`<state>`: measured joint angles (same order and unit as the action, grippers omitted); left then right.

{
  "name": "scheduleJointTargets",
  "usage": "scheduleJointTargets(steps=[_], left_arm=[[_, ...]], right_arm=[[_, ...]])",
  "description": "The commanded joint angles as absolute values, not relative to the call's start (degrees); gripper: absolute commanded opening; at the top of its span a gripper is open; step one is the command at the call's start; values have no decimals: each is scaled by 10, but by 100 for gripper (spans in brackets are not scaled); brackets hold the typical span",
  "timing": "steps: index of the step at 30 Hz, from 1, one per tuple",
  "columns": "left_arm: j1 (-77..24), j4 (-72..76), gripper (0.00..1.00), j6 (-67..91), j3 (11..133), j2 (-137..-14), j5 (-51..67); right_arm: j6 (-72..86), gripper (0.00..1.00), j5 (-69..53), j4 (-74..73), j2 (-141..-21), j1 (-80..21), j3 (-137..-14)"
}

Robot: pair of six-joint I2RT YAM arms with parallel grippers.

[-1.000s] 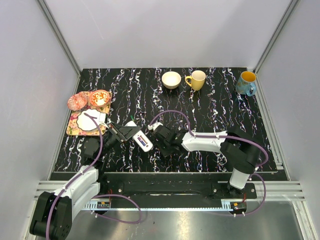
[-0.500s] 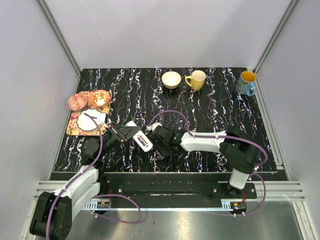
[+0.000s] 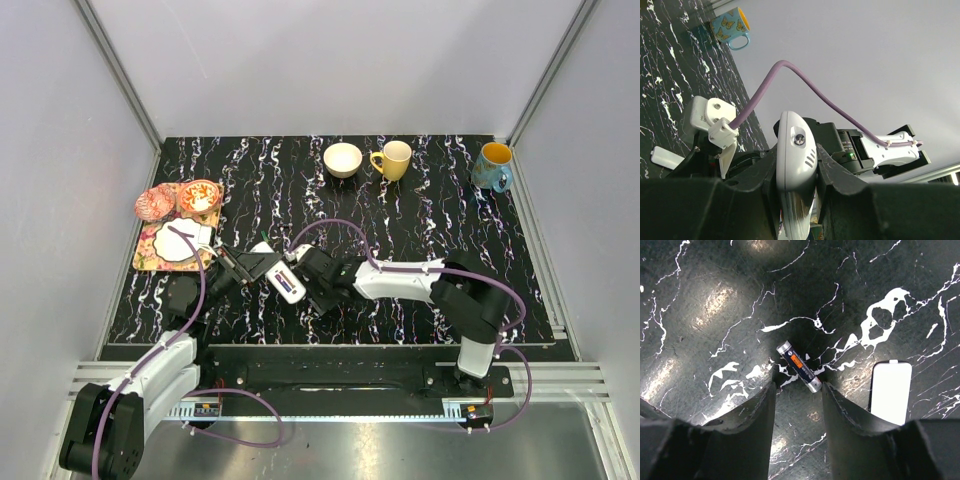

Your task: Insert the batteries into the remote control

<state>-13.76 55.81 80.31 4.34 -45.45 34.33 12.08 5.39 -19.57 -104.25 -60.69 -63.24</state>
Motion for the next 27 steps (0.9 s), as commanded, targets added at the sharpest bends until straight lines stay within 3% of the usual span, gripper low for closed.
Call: scheduleJointTargets(steps=[1,5,12,22,23,26,27], left_arm=[[-134,605,0,809,44,-450,352],[-134,605,0,809,44,-451,353],[-134,609,0,814,45,-450,356],[-134,613,0,818,54,-446,360],[-134,607,0,818,54,-447,358],[-134,604,0,820,49,-449,339],[-134,606,0,823,44,-451,324]], right_arm=[[112,49,40,-182,-1065,-612,-651],[116,59,70,-187,-1073,-612,-664],[134,62,119,-197,-1068,-606,-671],[200,73,93,-171,-926,-496,-676],[200,72,95,-171,-927,-479,-682],[214,56,123,-154,-935,-453,-699],[223,37,128,-145,-939,-446,-700]])
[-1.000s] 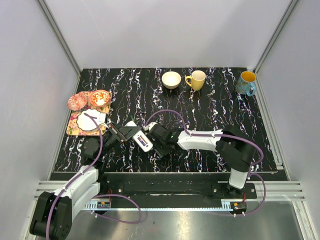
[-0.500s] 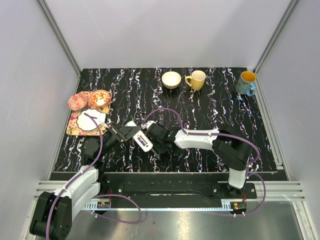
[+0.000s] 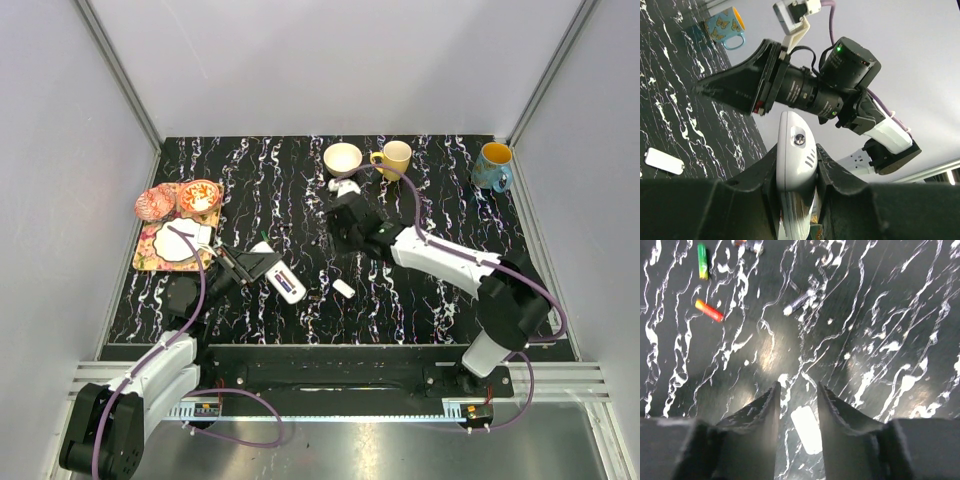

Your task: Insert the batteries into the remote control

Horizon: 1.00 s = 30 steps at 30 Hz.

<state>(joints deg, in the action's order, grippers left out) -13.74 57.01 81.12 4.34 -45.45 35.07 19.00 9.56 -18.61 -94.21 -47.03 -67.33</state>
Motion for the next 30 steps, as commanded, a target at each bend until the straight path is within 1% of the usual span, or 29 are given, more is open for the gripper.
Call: scheduleJointTargets(steps=[1,2,3,5,8,9,10,12,13,16,17,20,23,30], left_arm=[[-134,606,0,824,42,-452,316],[-134,609,0,822,40,-453,309],[-134,615,0,820,36,-454,294],[-134,637,0,820,26,-455,277],[-134,663,0,819,15,-461,251],[-134,663,0,818,15,-461,248],[-134,661,0,817,17,-461,250],[-134,658,0,815,22,-460,257],[-134,657,0,814,25,-459,264],[-134,643,0,815,47,-456,300],[-134,635,0,817,59,-454,308],[-134,623,0,826,81,-444,339],[-134,619,0,838,100,-437,364],[-136,634,0,864,116,-435,373]], right_arm=[[246,29,124,-134,-940,-436,-698],[255,24,96,-110,-940,-426,-697],[264,16,75,-100,-949,-405,-697],[277,13,2,-89,-963,-385,-711],[261,13,-86,-87,-1002,-370,-742],[251,15,-105,-82,-1021,-370,-747],[244,24,-116,-82,-1033,-371,-764],[236,34,-137,-91,-1069,-374,-786],[222,43,-141,-97,-1081,-380,-807],[179,52,-139,-128,-1125,-403,-854],[166,55,-125,-131,-1133,-427,-862],[133,60,-94,-134,-1159,-460,-892],[131,63,-96,-137,-1190,-464,-922],[106,64,-110,-138,-1234,-486,-961]])
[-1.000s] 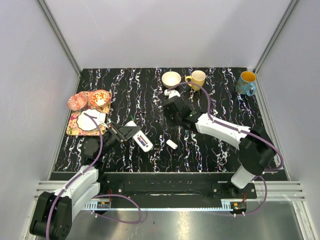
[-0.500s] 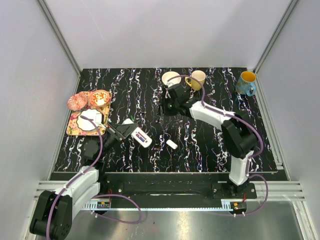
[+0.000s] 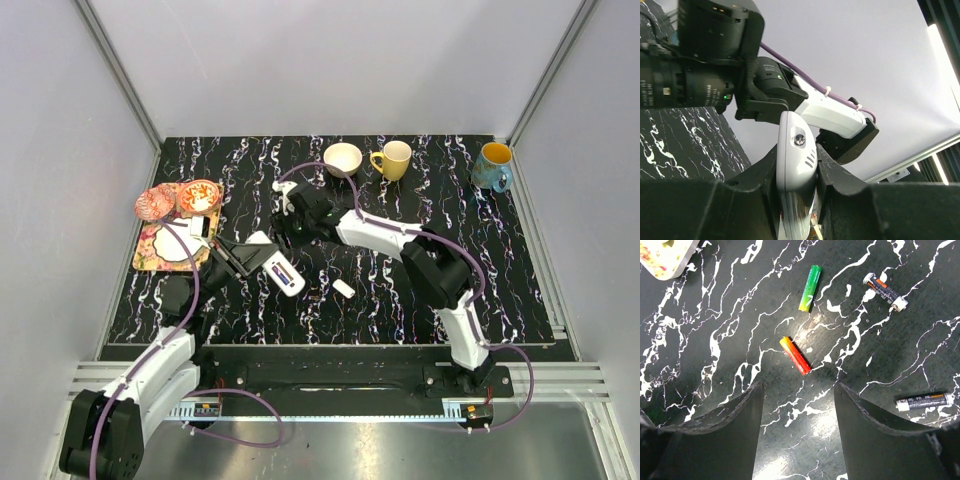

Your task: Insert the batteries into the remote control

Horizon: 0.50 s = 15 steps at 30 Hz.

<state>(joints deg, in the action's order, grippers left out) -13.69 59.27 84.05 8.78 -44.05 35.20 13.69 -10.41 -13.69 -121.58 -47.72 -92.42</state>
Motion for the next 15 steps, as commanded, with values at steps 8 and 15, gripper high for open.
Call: scheduleJointTargets(steps=[8,15], left_arm=[[-144,641,0,873,130,-438,376],[-149,644,0,878,139,-439,383]], right_arm=[[39,67,-64,-156,-1281,-512,-1011],[3,66,-49,-166,-1323,-519,-1048]])
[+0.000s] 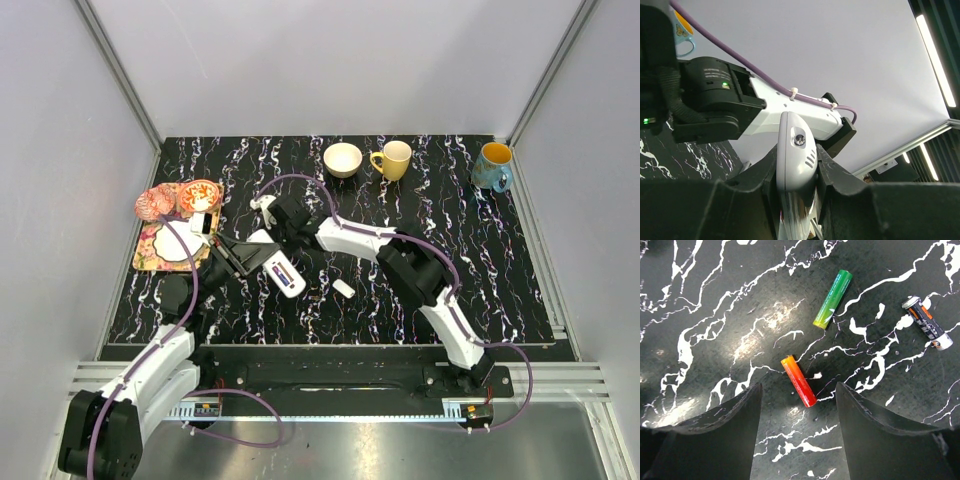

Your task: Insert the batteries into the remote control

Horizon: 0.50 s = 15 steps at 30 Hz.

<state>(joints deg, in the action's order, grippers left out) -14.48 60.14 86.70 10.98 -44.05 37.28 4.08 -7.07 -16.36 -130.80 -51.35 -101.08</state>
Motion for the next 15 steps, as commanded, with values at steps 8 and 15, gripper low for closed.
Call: scheduleJointTargets(steps=[8,15], left_arm=[[-149,642,0,875,130,-438,377],[-149,639,0,875,127,-439,375]], right_arm=[[-18,60,-35,-172,-1339,-526,-1054],[-42,49,17,-182,-1349,-550,-1053]])
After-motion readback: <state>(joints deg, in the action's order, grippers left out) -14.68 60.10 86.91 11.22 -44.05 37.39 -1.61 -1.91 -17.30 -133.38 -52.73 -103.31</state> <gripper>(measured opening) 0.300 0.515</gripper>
